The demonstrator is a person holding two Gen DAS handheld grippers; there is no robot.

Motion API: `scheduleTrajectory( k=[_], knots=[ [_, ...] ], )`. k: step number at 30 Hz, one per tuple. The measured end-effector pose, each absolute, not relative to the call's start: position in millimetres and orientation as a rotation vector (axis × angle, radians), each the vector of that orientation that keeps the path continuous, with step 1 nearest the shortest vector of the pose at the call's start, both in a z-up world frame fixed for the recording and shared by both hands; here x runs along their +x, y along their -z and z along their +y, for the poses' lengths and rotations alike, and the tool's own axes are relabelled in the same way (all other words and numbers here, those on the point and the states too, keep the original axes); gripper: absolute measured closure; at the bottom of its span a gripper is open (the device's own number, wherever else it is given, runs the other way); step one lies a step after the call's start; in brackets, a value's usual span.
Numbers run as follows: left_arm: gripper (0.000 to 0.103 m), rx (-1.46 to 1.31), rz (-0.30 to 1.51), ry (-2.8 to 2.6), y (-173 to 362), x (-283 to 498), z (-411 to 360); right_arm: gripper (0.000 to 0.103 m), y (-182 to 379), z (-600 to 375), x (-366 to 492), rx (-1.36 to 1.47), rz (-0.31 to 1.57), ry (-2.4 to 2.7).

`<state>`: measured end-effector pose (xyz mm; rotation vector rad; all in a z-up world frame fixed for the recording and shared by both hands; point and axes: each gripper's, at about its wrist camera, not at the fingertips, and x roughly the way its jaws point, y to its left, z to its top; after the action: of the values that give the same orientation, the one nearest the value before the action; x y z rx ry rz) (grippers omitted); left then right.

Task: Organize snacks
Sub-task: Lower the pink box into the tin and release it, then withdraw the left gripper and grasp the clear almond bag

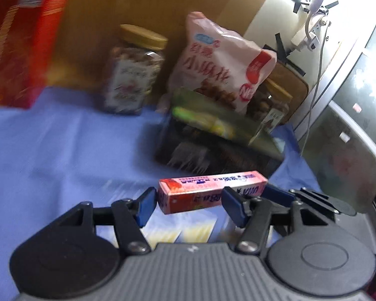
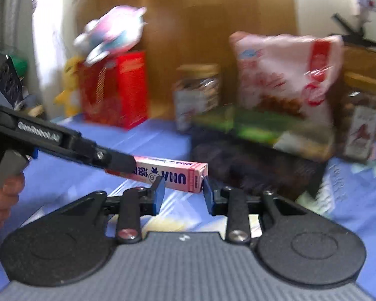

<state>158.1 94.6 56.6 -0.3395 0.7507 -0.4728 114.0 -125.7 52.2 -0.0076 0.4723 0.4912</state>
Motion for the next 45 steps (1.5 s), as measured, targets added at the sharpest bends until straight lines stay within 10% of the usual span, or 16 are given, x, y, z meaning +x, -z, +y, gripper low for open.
scheduleTrajectory(
  k=[38, 45],
  knots=[
    [0.035, -0.034, 0.71, 0.183, -64, 294, 16, 0.054, -45, -246, 193, 0.335, 0.523, -0.22],
    [0.09, -0.011, 0.864, 0.103, -34, 314, 9, 0.054, -31, -240, 230, 0.279, 0.596, -0.195]
  ],
)
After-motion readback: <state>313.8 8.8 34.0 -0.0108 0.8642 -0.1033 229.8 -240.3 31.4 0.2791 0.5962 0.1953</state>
